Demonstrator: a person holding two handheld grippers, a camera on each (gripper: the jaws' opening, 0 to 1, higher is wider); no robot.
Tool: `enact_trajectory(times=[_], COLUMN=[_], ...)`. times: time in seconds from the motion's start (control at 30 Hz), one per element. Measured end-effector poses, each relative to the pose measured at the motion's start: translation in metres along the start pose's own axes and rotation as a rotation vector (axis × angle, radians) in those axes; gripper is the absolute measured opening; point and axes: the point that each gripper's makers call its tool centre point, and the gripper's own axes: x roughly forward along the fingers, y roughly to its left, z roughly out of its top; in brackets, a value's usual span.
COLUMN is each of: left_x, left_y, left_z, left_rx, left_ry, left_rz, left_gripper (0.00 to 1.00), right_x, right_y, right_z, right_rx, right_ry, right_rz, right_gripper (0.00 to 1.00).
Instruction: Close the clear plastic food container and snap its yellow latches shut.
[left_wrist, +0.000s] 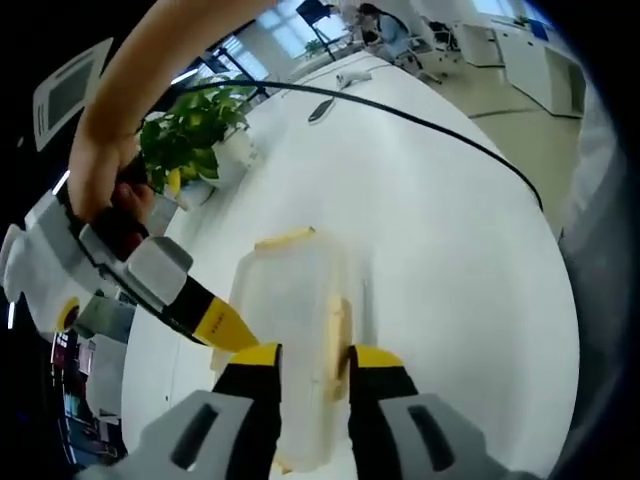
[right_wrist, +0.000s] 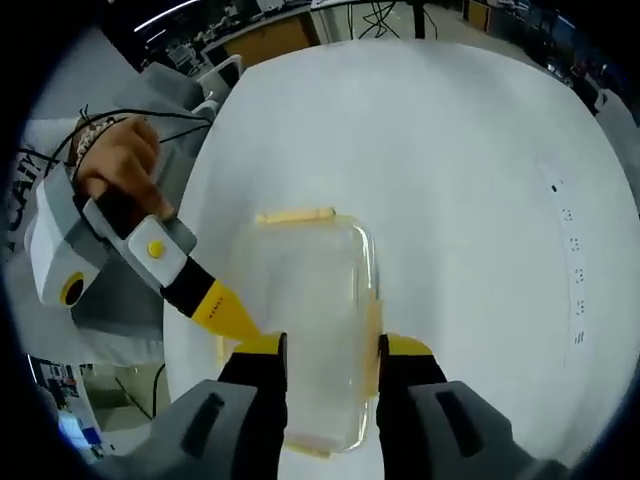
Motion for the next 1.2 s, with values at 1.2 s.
enact_trajectory(times=[1.2], left_x=[-0.0029], left_y=[-0.0029], left_z=[0.0011], left_rx=[0.006], left_ry=[0.018], left_rz=[-0.021], left_gripper=[0.21], right_x=[-0.0022], right_y=[0.0082], right_z=[0.0038], right_rx=[-0.006], right_ry=[0.013], right_rz=[-0.100], right_gripper=[0.33])
